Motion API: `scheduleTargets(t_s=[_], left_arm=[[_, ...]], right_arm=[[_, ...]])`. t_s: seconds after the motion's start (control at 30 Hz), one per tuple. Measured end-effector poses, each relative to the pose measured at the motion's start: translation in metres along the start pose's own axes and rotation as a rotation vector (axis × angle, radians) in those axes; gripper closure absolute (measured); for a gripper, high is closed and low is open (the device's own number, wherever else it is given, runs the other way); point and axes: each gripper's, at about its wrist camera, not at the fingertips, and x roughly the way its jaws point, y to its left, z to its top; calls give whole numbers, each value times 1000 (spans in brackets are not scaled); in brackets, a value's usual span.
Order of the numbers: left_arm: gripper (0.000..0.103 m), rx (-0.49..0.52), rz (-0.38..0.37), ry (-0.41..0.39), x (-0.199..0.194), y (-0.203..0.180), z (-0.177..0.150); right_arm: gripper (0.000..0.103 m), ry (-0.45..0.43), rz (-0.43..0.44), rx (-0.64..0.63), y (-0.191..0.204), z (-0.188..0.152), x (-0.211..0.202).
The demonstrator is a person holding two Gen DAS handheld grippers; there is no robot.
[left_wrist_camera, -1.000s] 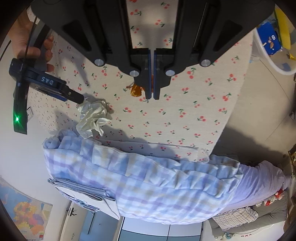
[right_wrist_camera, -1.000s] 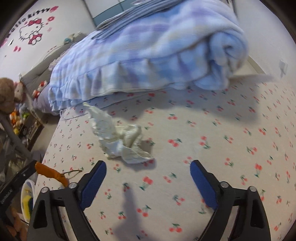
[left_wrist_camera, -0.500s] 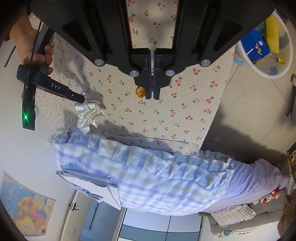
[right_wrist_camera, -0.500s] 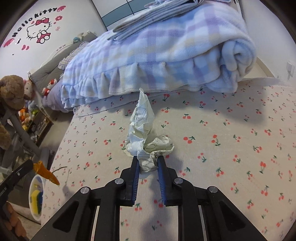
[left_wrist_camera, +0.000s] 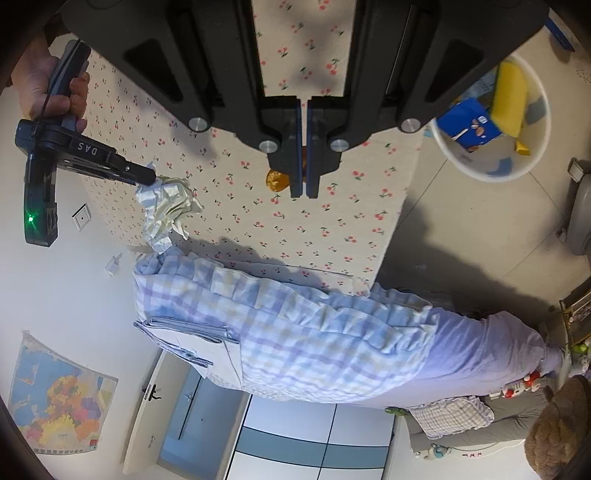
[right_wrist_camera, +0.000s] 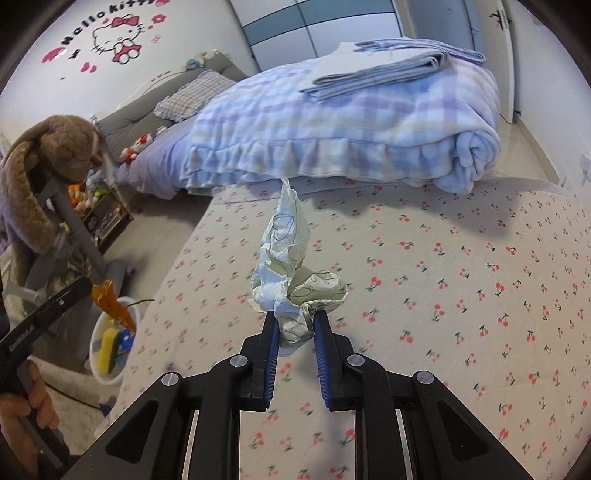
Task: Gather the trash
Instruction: 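Carry the orange peel and plastic over the wastebasket and release both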
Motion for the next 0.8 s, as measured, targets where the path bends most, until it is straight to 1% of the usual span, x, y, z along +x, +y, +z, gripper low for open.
scheduleTargets(t_s=[0.17, 0.33, 0.57, 0.8], left_arm=[[101, -21, 30, -5, -19, 25, -7], [101, -50, 75, -12, -35, 57, -15], [101, -121, 142, -9, -52, 109, -26], [101, -175, 189, 8, -54, 147, -34]], right_arm=[[84, 9, 55, -41, 25, -10, -12], [84, 23, 95, -86, 55, -16, -11], [84, 59, 141, -138, 100, -21, 8], [84, 94, 193, -196, 154, -26, 34]])
